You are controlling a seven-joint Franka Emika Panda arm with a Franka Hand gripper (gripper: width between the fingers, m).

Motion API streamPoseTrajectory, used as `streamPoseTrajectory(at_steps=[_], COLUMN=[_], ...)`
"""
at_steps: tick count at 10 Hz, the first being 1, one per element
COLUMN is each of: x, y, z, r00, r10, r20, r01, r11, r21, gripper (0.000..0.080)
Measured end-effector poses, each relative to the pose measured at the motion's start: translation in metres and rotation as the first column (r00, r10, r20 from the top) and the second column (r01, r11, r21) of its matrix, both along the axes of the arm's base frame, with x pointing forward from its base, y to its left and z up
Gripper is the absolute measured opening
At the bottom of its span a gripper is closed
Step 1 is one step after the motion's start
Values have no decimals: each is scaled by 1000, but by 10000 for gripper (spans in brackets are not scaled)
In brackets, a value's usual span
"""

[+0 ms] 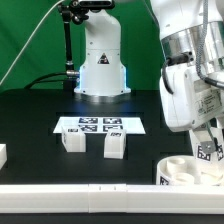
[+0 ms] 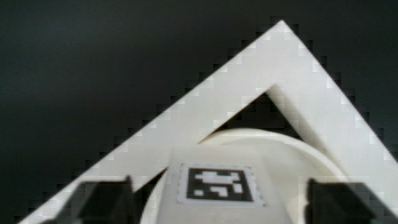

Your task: Assemble stool

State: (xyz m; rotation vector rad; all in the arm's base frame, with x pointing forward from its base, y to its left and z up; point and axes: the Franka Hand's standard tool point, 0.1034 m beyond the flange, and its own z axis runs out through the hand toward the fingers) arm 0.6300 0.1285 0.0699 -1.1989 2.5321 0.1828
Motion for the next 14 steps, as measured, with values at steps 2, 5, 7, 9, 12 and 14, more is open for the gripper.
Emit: streamPoseTrajectory(at_steps=[2,5,7,9,12,14], x=[2,4,3,0,3,7], y=[4,8,7,11,18,22], z=[13,32,29,25,31,39], r00=[999,969,937,846,601,412], r10=[42,226,331,523,797,910], r20=[9,98,113,104,58,46], r01=[-42,-222,-322,-505,-763,-865], r11=[999,974,942,848,594,407], r21=[10,-54,-93,-163,-255,-294], gripper=[606,647,648,648,648,648])
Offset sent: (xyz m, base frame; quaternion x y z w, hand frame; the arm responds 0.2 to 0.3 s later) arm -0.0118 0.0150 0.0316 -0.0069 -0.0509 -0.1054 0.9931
